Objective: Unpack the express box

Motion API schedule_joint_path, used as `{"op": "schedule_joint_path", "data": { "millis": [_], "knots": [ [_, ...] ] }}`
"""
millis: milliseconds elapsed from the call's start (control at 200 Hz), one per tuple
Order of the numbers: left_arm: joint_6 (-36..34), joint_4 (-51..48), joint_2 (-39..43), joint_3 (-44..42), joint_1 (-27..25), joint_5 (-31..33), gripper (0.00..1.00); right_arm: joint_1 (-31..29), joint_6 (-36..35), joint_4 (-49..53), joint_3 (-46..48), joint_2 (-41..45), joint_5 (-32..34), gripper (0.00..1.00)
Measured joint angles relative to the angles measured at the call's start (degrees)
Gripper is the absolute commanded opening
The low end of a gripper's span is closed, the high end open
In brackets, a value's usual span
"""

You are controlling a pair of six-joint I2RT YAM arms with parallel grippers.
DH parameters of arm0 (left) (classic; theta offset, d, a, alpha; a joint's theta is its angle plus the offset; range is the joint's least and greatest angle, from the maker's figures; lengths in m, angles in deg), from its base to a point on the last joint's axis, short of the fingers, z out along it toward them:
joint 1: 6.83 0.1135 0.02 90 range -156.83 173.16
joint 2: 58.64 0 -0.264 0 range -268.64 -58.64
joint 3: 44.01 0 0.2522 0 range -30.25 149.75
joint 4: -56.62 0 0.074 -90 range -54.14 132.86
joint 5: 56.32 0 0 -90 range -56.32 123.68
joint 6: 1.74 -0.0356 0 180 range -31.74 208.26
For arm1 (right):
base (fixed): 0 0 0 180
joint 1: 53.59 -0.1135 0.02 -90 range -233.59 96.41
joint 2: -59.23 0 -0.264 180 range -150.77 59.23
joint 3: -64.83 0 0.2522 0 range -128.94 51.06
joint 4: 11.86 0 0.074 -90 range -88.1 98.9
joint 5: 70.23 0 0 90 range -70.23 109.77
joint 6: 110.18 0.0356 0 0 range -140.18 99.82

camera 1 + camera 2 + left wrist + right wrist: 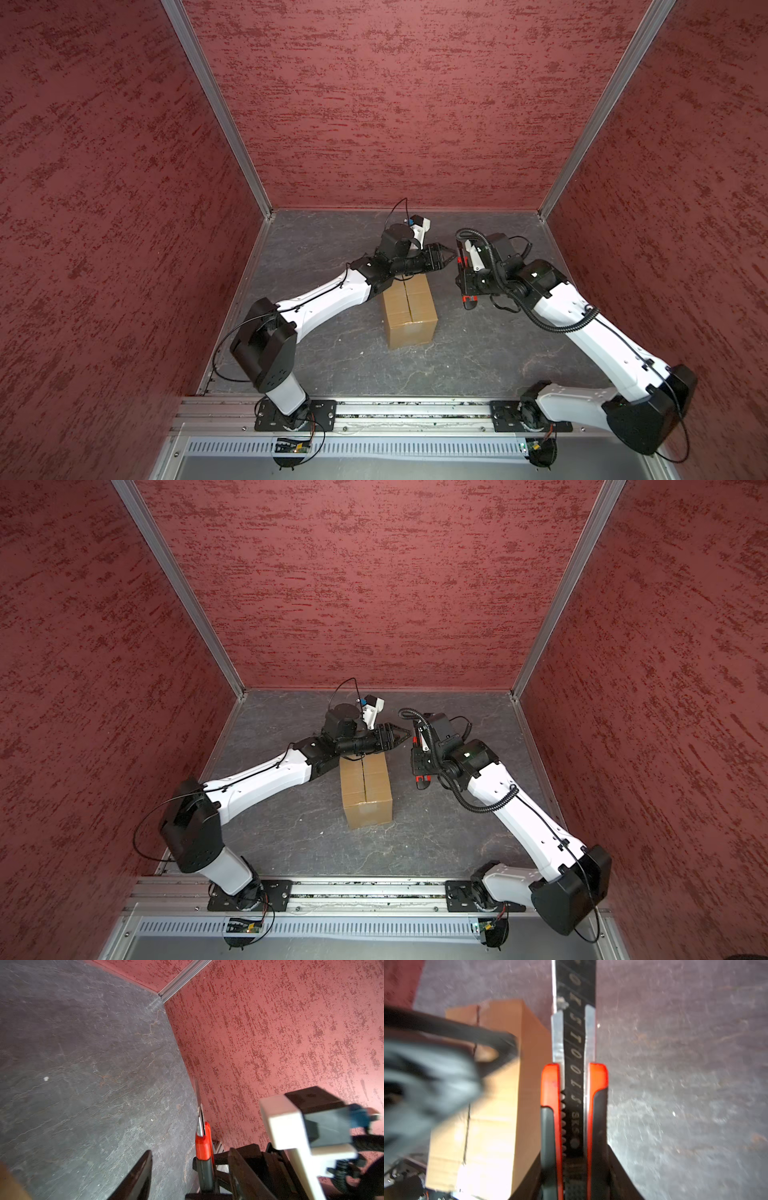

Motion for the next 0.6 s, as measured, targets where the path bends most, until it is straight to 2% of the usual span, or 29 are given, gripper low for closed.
{"op": "schedule_joint_path", "data": {
  "millis": [145, 276, 601],
  "knots": [
    [-3.1, -6.2, 7.7, -3.4, 0.1, 4.7, 0.57, -5.0, 3.0, 5.8, 0.5, 3.3, 2.2, 0.06],
    [-6.0, -12.6, 14.1, -7.1, 1.1, 8.9, 0.56, -12.9, 7.8, 11.3, 1.3, 5.6, 5.2, 0.06],
    [-8.6, -26.6, 28.0, -19.6, 9.7, 17.1, 0.53, -34.3, 24.9, 21.0, 2.8, 6.0, 10.4, 0.06]
  ]
}}
